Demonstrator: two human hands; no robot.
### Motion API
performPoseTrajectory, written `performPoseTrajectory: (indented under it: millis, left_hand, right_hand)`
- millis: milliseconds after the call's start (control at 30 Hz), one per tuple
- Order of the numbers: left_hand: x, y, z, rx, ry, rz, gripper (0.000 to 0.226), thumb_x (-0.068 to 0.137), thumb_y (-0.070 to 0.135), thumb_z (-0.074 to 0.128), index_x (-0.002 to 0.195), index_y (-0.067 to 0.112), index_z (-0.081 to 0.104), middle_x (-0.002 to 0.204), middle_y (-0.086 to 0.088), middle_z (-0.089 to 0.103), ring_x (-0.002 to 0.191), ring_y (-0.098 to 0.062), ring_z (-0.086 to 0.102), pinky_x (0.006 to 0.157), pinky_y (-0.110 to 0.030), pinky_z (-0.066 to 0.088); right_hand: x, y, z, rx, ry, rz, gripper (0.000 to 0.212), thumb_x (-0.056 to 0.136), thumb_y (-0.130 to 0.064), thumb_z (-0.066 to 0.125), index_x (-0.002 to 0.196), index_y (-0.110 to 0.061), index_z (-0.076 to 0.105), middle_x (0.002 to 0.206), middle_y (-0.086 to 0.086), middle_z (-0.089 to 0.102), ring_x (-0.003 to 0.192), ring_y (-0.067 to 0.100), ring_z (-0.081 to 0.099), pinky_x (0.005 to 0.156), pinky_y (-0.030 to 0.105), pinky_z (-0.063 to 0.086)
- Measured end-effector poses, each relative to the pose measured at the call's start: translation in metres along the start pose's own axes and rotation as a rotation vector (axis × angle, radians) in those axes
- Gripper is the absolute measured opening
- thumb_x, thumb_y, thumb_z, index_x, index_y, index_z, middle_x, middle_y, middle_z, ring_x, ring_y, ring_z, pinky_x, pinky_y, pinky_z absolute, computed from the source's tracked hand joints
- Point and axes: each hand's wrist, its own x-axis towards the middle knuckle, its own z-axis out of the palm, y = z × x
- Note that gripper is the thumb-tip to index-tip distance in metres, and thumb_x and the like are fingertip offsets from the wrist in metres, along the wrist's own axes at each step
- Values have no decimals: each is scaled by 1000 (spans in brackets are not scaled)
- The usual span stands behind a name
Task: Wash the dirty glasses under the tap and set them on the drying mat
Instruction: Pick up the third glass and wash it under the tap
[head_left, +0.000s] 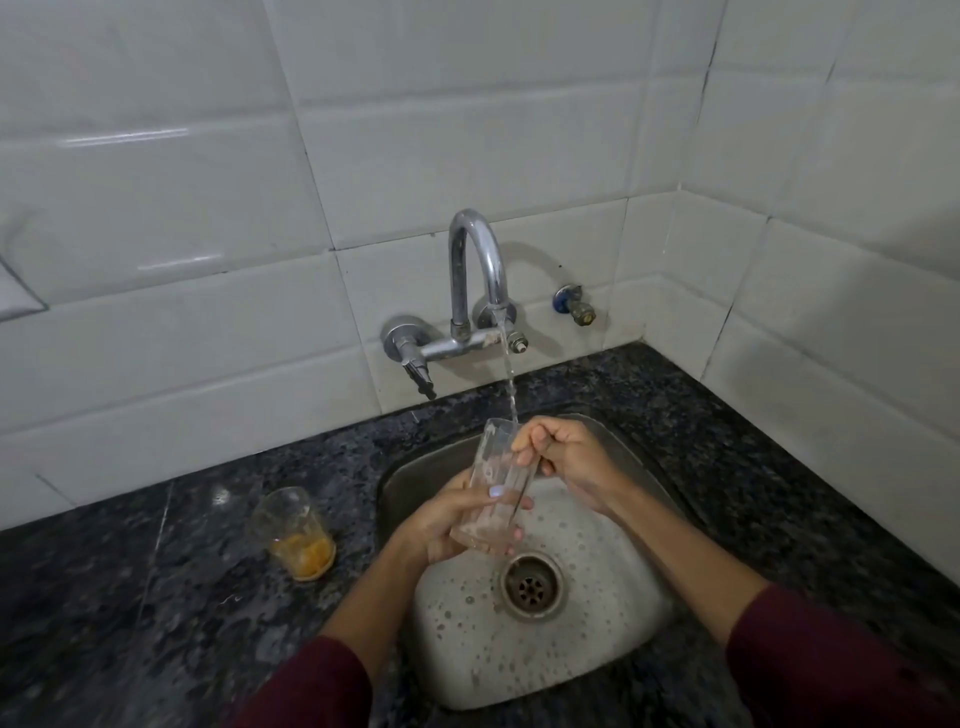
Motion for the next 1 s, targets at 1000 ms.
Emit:
performPoseTrajectory:
  millis: [1000]
  left_hand:
    - [14, -11, 22, 1048, 681, 297, 93, 62, 37, 80, 139, 35, 28, 109, 7, 61, 95, -14, 64, 84, -34, 54]
  right_hand:
    - [8, -14, 10, -326, 101, 42, 28, 96, -10, 44, 81, -4, 67, 68, 2, 66, 65, 6, 61, 69, 18, 48]
